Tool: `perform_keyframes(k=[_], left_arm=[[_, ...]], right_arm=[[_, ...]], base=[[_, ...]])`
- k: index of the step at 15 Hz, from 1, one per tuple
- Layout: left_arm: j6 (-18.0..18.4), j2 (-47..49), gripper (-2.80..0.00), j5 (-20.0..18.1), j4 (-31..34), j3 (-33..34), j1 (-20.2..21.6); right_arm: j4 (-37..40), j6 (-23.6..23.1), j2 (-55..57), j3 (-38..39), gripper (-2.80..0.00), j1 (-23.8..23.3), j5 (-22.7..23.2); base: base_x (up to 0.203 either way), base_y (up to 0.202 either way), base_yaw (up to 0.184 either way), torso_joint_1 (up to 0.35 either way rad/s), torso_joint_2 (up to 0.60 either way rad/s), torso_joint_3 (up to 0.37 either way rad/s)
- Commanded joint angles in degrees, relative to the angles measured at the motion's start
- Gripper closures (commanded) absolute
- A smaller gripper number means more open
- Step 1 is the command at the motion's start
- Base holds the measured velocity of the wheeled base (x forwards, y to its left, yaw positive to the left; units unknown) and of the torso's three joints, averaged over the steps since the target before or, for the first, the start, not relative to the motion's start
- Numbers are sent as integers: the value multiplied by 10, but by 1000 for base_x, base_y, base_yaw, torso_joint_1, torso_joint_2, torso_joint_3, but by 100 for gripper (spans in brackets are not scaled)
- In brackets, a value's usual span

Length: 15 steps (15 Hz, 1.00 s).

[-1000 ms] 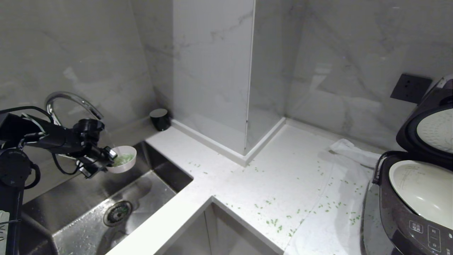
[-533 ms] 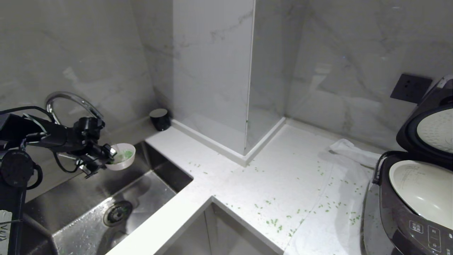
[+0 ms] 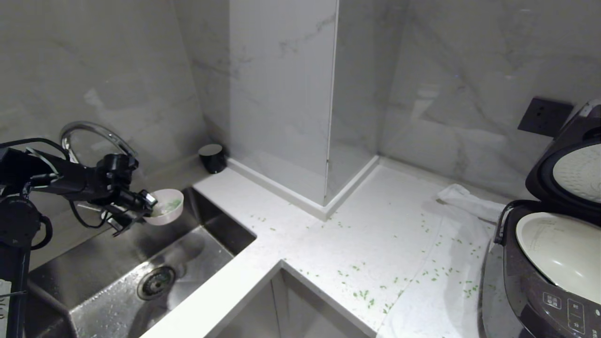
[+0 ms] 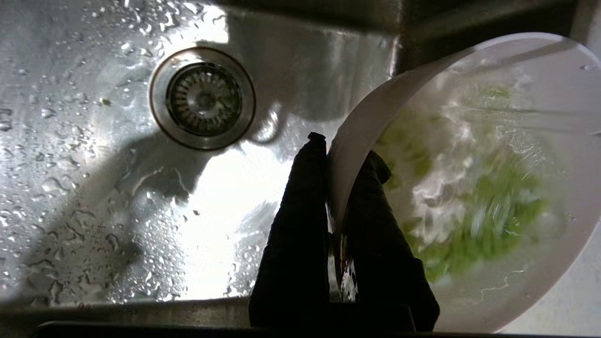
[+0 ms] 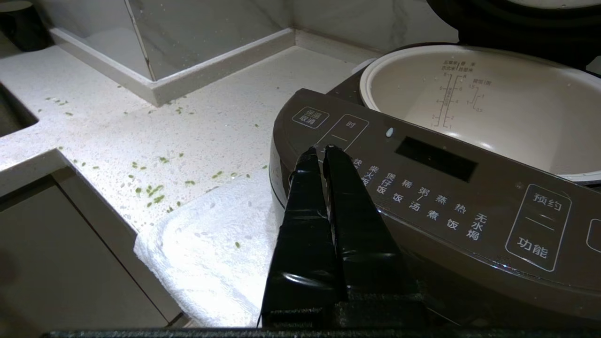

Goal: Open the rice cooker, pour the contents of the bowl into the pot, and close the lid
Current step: Fill a bowl with water from the tap

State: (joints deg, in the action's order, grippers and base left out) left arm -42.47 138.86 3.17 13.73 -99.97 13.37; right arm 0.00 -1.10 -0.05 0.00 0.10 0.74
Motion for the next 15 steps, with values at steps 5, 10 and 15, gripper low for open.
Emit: perform_keyframes(k=[5,10,15], left_arm=[[4,-7,0,1,9,33,-1],[13,-55,0,-28,9,116,-49],[6,-90,0,-29,9,141,-131]], right_arm=[[0,0,0,0,0,0,0],[0,0,0,0,0,0,0],[0,0,0,0,0,0,0]], base=[[0,0,0,0,0,0],[0,0,0,0,0,0],[0,0,0,0,0,0]])
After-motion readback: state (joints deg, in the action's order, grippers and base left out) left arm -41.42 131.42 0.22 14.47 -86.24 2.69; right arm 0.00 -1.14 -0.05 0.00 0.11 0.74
